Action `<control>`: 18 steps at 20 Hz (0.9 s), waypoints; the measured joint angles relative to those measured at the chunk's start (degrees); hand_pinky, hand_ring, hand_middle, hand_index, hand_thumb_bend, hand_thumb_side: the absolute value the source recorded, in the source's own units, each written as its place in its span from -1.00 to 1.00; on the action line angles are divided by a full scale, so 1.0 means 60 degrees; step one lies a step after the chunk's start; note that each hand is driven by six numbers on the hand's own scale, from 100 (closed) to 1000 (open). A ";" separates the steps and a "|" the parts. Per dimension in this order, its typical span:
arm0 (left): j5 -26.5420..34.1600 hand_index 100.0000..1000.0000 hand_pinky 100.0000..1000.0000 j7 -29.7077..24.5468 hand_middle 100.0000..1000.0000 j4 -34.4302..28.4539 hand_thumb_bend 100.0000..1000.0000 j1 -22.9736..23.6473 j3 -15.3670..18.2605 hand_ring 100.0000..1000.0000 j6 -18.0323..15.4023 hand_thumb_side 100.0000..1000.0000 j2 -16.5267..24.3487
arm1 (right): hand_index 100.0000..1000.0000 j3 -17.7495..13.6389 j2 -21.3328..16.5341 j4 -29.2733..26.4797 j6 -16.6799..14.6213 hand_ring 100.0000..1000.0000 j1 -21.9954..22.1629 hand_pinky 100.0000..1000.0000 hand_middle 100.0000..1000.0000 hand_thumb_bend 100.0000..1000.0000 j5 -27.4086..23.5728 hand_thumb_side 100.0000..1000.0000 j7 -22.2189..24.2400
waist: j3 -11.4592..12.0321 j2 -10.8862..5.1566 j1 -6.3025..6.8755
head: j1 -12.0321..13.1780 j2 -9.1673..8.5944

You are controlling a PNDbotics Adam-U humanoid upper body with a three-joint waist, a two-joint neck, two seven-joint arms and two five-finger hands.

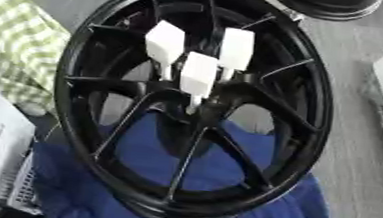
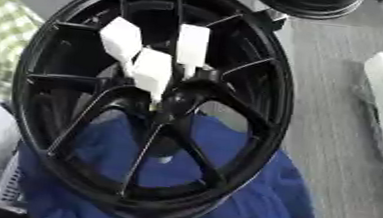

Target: Pull the pin out of the wheel hub.

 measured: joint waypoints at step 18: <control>0.0022 0.53 0.41 0.0272 0.10 -0.0088 -1.00 -0.0168 0.0180 0.18 -0.0100 0.05 -0.0035 | 0.66 -0.1062 0.2839 -0.0217 -0.0943 0.73 0.4765 0.96 0.53 -1.00 0.2034 -1.00 -0.2895 | -0.0279 0.0266 0.0329 | 0.0543 -0.0301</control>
